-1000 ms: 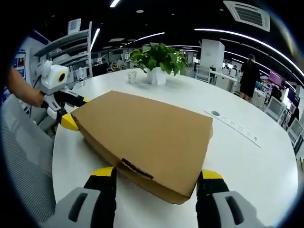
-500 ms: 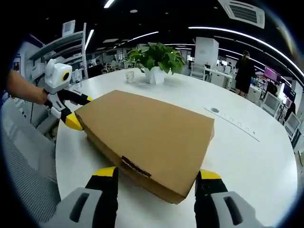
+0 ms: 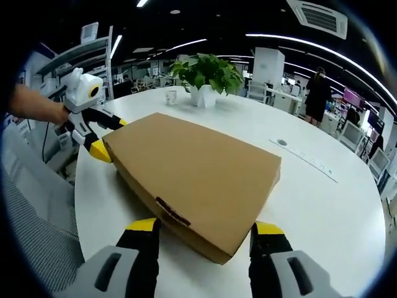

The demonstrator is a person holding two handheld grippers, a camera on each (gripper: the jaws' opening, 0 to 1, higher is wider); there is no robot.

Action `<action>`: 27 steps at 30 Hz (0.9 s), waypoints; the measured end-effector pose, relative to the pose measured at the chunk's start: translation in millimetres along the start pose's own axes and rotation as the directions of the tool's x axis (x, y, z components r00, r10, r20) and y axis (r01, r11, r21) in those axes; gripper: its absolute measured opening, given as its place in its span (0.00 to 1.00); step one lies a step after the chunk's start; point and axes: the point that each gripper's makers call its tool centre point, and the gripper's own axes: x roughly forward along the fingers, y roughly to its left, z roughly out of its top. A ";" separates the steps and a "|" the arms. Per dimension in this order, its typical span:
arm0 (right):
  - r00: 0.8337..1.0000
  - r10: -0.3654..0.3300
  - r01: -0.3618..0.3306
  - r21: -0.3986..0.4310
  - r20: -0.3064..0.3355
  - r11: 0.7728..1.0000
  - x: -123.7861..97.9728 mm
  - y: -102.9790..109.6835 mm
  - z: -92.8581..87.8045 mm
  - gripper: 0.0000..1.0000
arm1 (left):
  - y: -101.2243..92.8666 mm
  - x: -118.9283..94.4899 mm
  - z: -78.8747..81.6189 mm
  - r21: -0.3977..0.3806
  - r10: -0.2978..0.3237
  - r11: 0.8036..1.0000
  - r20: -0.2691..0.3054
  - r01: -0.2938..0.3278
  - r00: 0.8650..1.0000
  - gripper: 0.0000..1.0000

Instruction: Operate the shoe box by opening the lid, removing the specified soft item, and placing it in the target area until the item is outside and the box remains undamaged.

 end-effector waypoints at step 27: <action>0.999 0.033 -0.034 -0.020 -0.030 0.999 -12.2 50.3 -5.2 0.46 | 14.9 -20.5 -22.7 0.023 -0.036 0.999 -0.068 0.038 0.997 0.67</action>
